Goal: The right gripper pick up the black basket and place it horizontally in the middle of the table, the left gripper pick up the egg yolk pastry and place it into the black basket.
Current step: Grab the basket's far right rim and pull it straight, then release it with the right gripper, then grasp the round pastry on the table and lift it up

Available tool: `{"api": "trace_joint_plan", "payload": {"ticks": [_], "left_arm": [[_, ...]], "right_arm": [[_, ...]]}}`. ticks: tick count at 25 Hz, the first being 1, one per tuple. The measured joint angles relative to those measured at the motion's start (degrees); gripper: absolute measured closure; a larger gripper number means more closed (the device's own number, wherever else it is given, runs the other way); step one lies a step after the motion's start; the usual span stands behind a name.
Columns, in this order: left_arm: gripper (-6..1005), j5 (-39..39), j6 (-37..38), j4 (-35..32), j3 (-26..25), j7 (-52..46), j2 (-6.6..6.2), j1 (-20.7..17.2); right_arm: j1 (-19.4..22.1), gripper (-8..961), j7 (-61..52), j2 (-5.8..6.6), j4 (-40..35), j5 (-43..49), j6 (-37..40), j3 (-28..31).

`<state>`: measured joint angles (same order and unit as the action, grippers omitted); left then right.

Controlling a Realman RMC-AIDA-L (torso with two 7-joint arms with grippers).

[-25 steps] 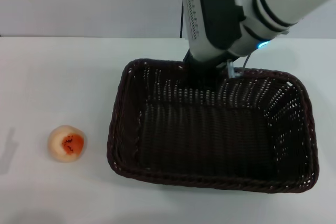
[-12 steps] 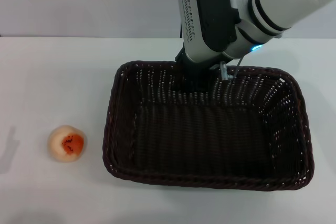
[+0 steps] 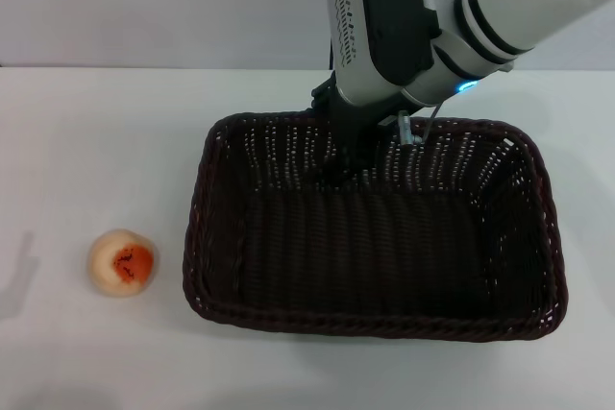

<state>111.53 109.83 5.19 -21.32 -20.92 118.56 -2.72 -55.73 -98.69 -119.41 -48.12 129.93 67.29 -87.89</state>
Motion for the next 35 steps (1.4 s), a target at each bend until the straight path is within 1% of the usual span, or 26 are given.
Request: {"api": "trace_joint_plan", "payload": {"ticks": [5,9,10,11,12,13,14,15,16,17,18,19,20,21,22,24,25,26,27,28,29,30,31,32,33,35], "left_arm": [[218,0.0,0.06,-0.01,0.56,0.0,0.0,-0.04],[219,0.0,0.11,0.0,0.75,0.0,0.0,-0.09],[219,0.0,0.13,-0.01,0.78,0.0,0.0,-0.1],[219,0.0,0.16,0.0,0.81,0.0,-0.03,-0.1],[220,0.0,0.16,0.0,0.81,0.0,-0.03,-0.1],[220,0.0,0.22,-0.04,0.83,-0.01,-0.16,-0.13],[220,0.0,0.28,-0.16,0.84,-0.08,-0.24,-0.16],[220,0.01,0.35,-0.36,0.85,-0.33,-0.29,-0.16],[220,0.01,0.35,-0.36,0.85,-0.33,-0.29,-0.16],[221,0.01,0.35,-0.36,0.85,-0.33,-0.29,-0.16],[221,0.03,0.59,-2.86,1.55,-3.17,-0.46,0.36],[221,0.03,0.59,-2.86,1.55,-3.17,-0.46,0.36],[221,0.05,0.66,-4.42,2.12,-4.74,-0.52,0.84],[221,0.08,0.76,-6.58,3.15,-6.67,-0.53,1.51],[221,0.08,0.76,-6.58,3.15,-6.67,-0.53,1.51],[222,0.12,0.86,-16.51,9.6,-15.01,-0.8,4.57],[222,0.12,0.86,-16.51,9.6,-15.01,-0.8,4.57],[222,0.13,0.86,-20.49,12.53,-18.84,-0.89,5.67],[222,0.13,0.86,-20.49,12.53,-18.84,-0.89,5.67],[223,0.14,0.25,-28.72,18.78,-25.83,-0.9,7.74],[223,0.14,0.25,-28.72,18.78,-25.83,-0.9,7.74],[223,0.14,-0.45,-32.18,21.84,-28.12,-0.83,8.58],[223,0.14,-0.45,-32.18,21.84,-28.12,-0.83,8.58],[223,0.14,-0.45,-32.18,21.84,-28.12,-0.83,8.58],[223,0.14,-0.45,-32.18,21.84,-28.12,-0.83,8.58],[224,0.16,-1.3,-34.64,24.61,-29.92,-0.76,9.24]], "right_arm": [[0.78,292,-2.07,0.21,-2.65,0.0,1.49,0.1],[2.68,270,-4.63,0.31,-8.04,0.66,4.52,0.89],[3.49,265,-5.91,0.32,-10.39,1.49,5.83,1.45],[5.16,259,-8.94,0.32,-15.48,3.72,8.62,2.38],[5.16,259,-8.94,0.32,-15.48,3.72,8.62,2.38],[7.55,259,-12.26,0.32,-21.96,6.22,11.21,3.48],[7.55,259,-12.26,0.32,-21.96,6.22,11.21,3.48],[9.25,259,-13.71,0.34,-25.72,7.34,12.24,4.12],[13.69,259,-15.71,0.41,-33.75,8.66,13.81,5.7],[13.69,259,-15.71,0.41,-33.75,8.66,13.81,5.7],[18.18,259,-16.76,0.34,-40.8,8.8,14.92,8.26],[18.18,259,-16.76,0.34,-40.8,8.8,14.92,8.26],[20.55,260,-17.21,0.19,-44.28,7.99,15.6,10.04],[24.86,260,-17.92,-0.12,-49.71,4.61,16.4,14.3],[24.86,260,-17.92,-0.12,-49.71,4.61,16.4,14.3],[29.22,260,-18.3,-0.32,-53.15,-1.61,16.83,19.55],[32.26,260,-18.34,-0.42,-54.03,-7.22,17.02,23.08],[35.41,260,-18.28,-0.46,-53.64,-14.23,17.26,26.48],[35.41,260,-18.28,-0.46,-53.64,-14.23,17.26,26.48],[37.52,260,-17.89,-0.46,-52.5,-18.9,17.31,28.65],[39.59,260,-17.25,-0.46,-51.11,-23.16,17.39,30.44],[41.62,260,-16.02,-0.47,-48.79,-27.61,17.47,32.02],[45.45,260,-12.3,-0.44,-43.39,-36.37,17.86,34.21],[45.45,260,-12.3,-0.44,-43.39,-36.37,17.86,34.21],[47.2,260,-9.32,-0.3,-39.77,-41.1,18.2,35.05],[49.9,260,-3.86,-0.01,-32.14,-49.1,19.51,36.33]]}}
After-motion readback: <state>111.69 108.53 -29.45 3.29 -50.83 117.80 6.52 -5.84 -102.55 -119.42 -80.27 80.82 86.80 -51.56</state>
